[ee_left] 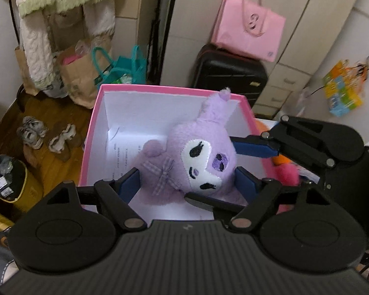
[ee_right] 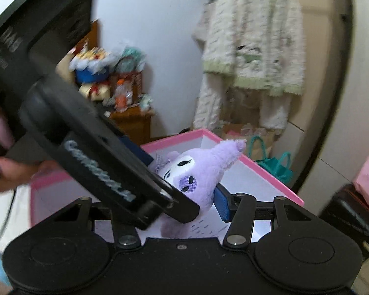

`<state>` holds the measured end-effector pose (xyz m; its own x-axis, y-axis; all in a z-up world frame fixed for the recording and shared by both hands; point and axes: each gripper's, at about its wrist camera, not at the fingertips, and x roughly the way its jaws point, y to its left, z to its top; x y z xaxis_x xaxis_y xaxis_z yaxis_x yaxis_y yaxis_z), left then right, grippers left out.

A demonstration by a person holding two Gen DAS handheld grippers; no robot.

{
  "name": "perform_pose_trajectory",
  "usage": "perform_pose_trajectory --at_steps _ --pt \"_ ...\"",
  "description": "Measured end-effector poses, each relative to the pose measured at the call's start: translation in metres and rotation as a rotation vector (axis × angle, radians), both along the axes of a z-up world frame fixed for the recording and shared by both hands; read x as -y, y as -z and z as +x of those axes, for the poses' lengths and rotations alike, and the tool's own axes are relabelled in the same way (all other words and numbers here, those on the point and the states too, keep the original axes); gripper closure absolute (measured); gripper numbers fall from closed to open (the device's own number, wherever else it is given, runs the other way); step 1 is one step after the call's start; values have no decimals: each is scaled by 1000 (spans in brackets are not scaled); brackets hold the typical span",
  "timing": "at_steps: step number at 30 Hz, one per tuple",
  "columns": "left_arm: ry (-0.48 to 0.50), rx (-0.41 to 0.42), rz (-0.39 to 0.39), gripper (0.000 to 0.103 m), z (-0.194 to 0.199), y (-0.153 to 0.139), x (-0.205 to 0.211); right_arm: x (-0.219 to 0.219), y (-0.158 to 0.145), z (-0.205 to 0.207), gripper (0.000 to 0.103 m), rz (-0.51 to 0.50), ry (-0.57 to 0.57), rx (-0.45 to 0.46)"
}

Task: Organize soft objects
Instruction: 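Lower the purple plush into the pink box and open the left gripper, then withdraw the left gripper from the box back toward the table items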

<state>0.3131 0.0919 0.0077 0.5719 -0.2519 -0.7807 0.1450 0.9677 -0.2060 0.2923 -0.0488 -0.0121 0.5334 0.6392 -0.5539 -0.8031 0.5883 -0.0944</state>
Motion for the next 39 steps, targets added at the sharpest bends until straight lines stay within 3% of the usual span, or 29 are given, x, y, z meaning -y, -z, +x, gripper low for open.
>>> perform_pose_trajectory --at_steps 8,12,16,23,32,39 --pt "-10 -34 55 30 30 15 8 -10 25 40 45 -93 2 -50" --pt "-9 -56 24 30 41 24 3 -16 32 46 45 -158 22 -52" --pt "-7 -20 53 30 39 29 5 -21 37 48 42 -219 38 -57" --pt "16 134 119 27 13 11 9 -20 32 40 36 -251 98 -30" --pt "78 176 167 27 -24 -22 7 -11 12 26 35 -239 142 -27" --pt "103 209 171 25 -64 -44 6 -1 -8 -8 35 -232 166 -9"
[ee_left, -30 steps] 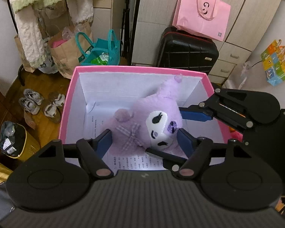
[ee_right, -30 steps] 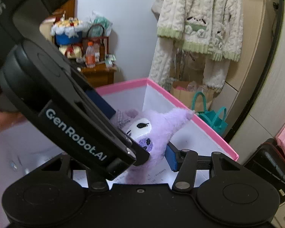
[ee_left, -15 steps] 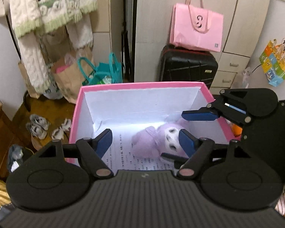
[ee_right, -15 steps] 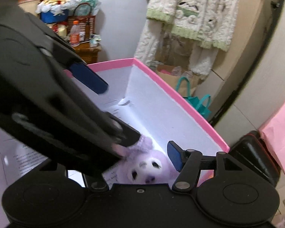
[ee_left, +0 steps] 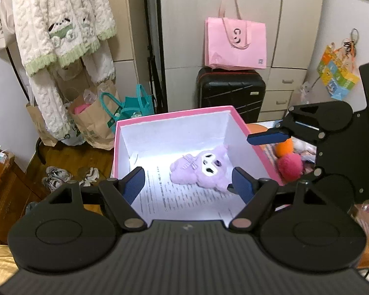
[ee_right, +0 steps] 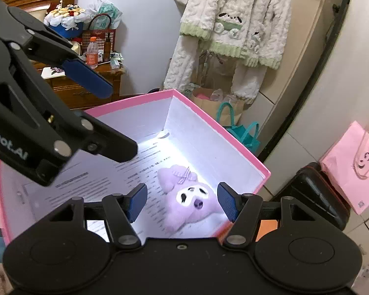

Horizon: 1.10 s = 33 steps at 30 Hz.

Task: Organize soft objects
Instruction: 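Withdraw the left gripper from the box back toward the table items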

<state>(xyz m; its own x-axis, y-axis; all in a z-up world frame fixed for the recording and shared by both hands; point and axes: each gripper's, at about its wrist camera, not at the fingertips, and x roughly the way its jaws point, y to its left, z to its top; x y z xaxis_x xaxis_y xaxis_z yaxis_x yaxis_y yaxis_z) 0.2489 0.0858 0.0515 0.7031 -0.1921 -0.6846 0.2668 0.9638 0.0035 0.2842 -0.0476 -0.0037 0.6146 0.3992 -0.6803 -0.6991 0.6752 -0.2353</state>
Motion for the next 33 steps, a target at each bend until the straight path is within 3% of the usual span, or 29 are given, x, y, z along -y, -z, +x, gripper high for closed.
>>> perform_pose_trajectory --at_steps 8,12,16,26,33 --pt "64 37 29 23 -53 -24 10 11 -24 -45 34 -12 -9 30" --pt "103 71 45 15 -78 -32 17 23 -36 -66 34 2 -3 38" --pt "110 107 102 13 -96 -27 28 43 -43 -84 34 19 50 46" --pt "265 96 43 13 -132 -21 66 117 -53 -131 34 97 158 61" --pt "410 64 54 13 -157 -3 110 154 -46 -164 33 182 181 68"
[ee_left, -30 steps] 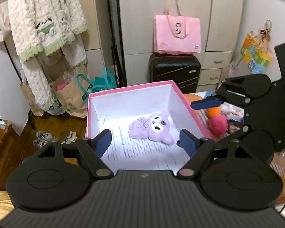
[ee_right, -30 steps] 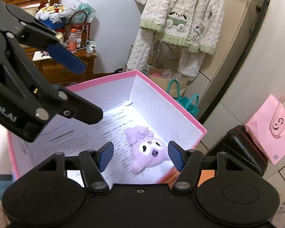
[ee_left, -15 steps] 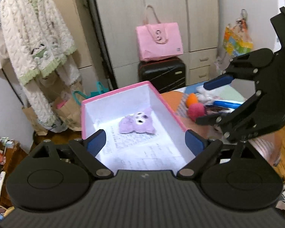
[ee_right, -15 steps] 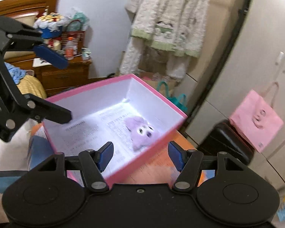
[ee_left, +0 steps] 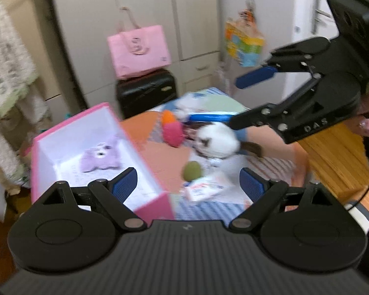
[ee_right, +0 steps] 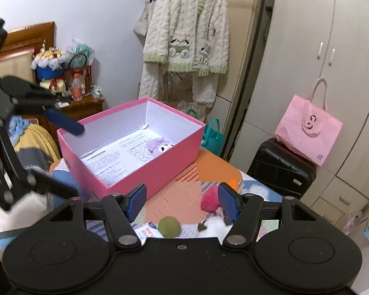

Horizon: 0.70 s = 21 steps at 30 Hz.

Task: Organize soft objects
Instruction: 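Withdraw the left gripper from the box back toward the table items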

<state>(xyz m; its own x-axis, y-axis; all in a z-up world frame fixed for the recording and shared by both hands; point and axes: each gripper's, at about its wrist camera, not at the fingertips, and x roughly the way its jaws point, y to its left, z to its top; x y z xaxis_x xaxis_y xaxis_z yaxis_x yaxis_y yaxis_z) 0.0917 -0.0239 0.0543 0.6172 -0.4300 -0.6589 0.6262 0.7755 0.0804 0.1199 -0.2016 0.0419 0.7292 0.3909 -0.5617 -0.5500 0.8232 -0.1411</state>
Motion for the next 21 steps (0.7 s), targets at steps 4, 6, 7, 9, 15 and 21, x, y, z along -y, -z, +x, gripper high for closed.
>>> perform_pose_trajectory --at_steps 4,6,7,9,15,21 --pt "53 -12 4 13 -9 11 19 12 9 -15 33 37 0 7" --pt "66 -7 13 13 -13 17 26 17 14 -20 33 55 7 4" --pt "68 2 17 13 -15 19 28 19 16 -23 33 65 23 -5" --pt "74 22 39 13 -20 25 34 21 20 -29 33 76 45 -16" --pt "90 51 59 12 -33 45 48 24 28 -50 32 115 30 0" --pt "68 -41 -11 12 -21 72 60 24 40 -56 31 148 20 -9"
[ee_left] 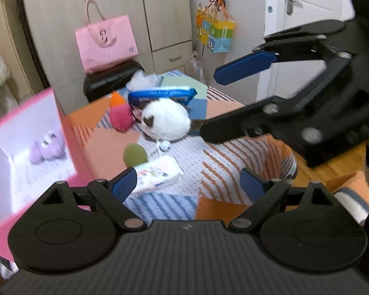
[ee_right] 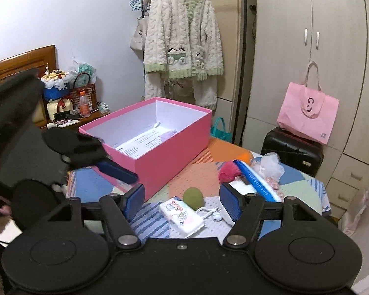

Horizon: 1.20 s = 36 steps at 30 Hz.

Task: Organize soft objects
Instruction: 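Withdraw the left gripper from the box back toward the table items, then grasp the wet wipes pack with the left gripper while the right gripper grasps the green sponge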

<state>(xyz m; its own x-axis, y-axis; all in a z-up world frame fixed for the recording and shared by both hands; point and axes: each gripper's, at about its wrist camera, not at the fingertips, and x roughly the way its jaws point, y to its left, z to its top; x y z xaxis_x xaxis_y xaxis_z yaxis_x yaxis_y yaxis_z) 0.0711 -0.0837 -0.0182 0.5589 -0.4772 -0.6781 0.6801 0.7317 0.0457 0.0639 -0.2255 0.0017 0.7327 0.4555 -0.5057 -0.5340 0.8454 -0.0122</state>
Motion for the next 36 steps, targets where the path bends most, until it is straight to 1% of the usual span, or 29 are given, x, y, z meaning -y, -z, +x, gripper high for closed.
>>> perform_pose_trajectory --at_steps 3,5,7,9,13,16,20,24,27,30,32,33,35,36 --pt "-37 -64 -34 11 12 15 5 1 6 1 30 9 -6 -16" --pt "-61 -113 -70 11 19 26 8 2 12 5 29 12 -8 -30" --pt "-92 -134 -100 11 26 36 10 3 18 10 29 16 -11 -46" --pt "-150 -112 -113 11 32 44 10 4 26 17 29 20 -14 -65" --pt "-272 -48 -115 11 39 56 11 7 39 37 29 30 -38 -91" --pt "-347 -5 -97 11 44 65 13 9 43 55 29 36 -79 -97" --pt "-369 7 -75 11 50 72 16 8 49 74 29 51 -137 -100" --pt "-393 72 -39 11 48 79 23 2 64 88 31 78 -166 -94" --pt "-401 127 7 11 48 85 28 1 73 94 32 96 -234 -86" --pt "-397 121 21 10 49 89 32 -2 75 104 32 87 -245 -84" --pt "-392 107 24 10 50 91 35 -3 78 111 32 87 -235 -102" --pt "-392 103 30 9 50 93 37 -3 81 116 33 91 -232 -117" --pt "-406 108 35 7 51 95 39 -6 86 122 42 82 -241 -134" --pt "-421 99 27 5 52 95 38 -8 89 123 45 72 -245 -136"
